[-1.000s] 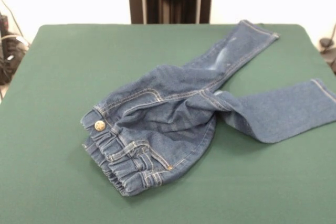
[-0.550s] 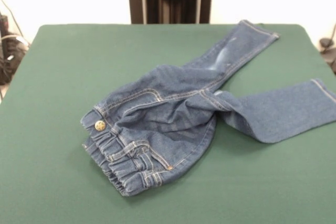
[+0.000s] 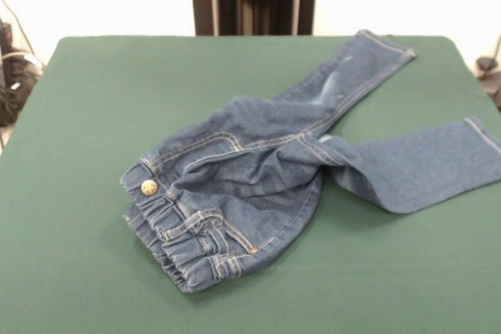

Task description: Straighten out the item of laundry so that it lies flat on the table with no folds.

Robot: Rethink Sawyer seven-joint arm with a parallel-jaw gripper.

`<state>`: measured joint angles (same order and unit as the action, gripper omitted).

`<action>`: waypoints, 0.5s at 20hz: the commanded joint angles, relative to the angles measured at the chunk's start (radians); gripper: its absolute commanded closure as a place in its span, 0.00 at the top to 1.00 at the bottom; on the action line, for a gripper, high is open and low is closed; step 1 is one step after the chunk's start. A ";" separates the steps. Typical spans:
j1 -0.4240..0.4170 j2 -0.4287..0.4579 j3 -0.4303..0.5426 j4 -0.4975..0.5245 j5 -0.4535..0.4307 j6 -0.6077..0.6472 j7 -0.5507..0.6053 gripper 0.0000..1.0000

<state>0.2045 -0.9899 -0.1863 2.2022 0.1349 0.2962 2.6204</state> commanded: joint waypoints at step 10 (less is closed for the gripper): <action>-0.082 0.328 0.073 -0.618 -0.111 0.246 -0.064 1.00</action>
<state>0.1434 -0.8176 -0.1855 1.8197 0.0690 0.3849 2.6204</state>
